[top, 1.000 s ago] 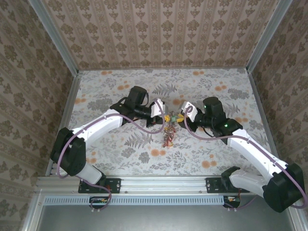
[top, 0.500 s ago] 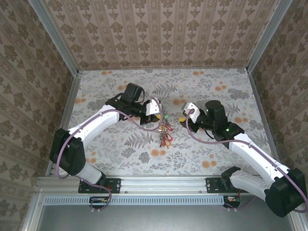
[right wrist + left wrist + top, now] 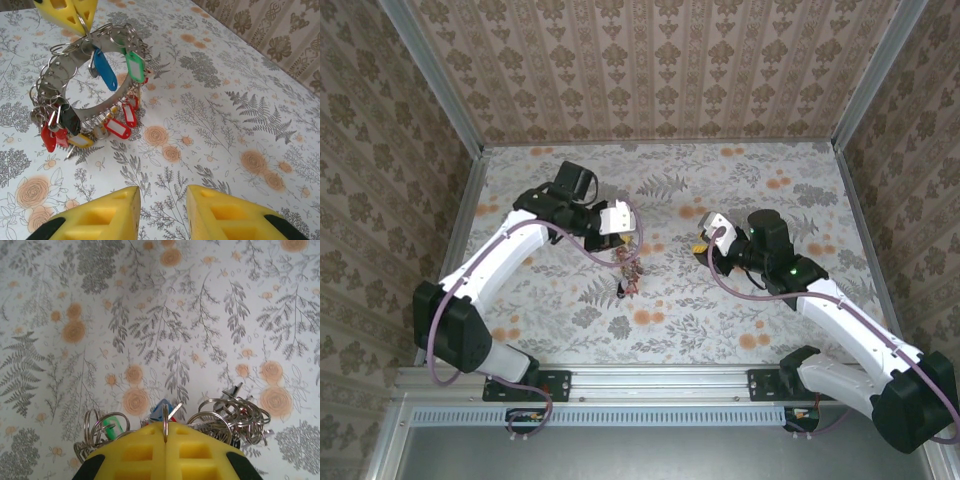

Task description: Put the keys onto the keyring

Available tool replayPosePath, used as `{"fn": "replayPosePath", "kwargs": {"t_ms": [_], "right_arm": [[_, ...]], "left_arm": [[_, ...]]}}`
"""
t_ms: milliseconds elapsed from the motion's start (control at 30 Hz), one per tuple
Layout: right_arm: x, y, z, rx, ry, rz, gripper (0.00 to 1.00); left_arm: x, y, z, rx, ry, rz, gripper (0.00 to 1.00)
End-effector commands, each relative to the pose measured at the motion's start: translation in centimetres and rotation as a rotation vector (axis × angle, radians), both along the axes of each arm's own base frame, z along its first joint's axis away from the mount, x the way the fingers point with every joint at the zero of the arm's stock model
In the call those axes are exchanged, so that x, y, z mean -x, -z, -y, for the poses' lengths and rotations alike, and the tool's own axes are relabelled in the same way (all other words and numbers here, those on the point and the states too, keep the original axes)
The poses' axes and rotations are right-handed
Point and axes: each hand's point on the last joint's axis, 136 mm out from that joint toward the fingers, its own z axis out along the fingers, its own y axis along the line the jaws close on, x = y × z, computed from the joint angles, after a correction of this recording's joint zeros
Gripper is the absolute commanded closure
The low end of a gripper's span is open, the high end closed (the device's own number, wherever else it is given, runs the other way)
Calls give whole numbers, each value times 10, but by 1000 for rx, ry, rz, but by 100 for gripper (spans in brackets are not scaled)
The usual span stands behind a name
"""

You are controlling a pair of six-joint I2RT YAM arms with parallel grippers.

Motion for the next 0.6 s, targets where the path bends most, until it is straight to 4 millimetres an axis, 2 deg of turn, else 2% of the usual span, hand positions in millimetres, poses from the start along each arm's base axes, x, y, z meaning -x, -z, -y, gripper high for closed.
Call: {"fn": "replayPosePath", "kwargs": {"t_ms": [0,300,567], "right_arm": [[1,2,1,-4,13,0,68],[3,-2,6,6,38,14,67],[0,0,24,23,136,50,67]], "left_arm": [[7,3,5,-40,64,3,100],[19,44,50,-120,185,-74,100],[25,61,95,-96,253,-97,100]]}}
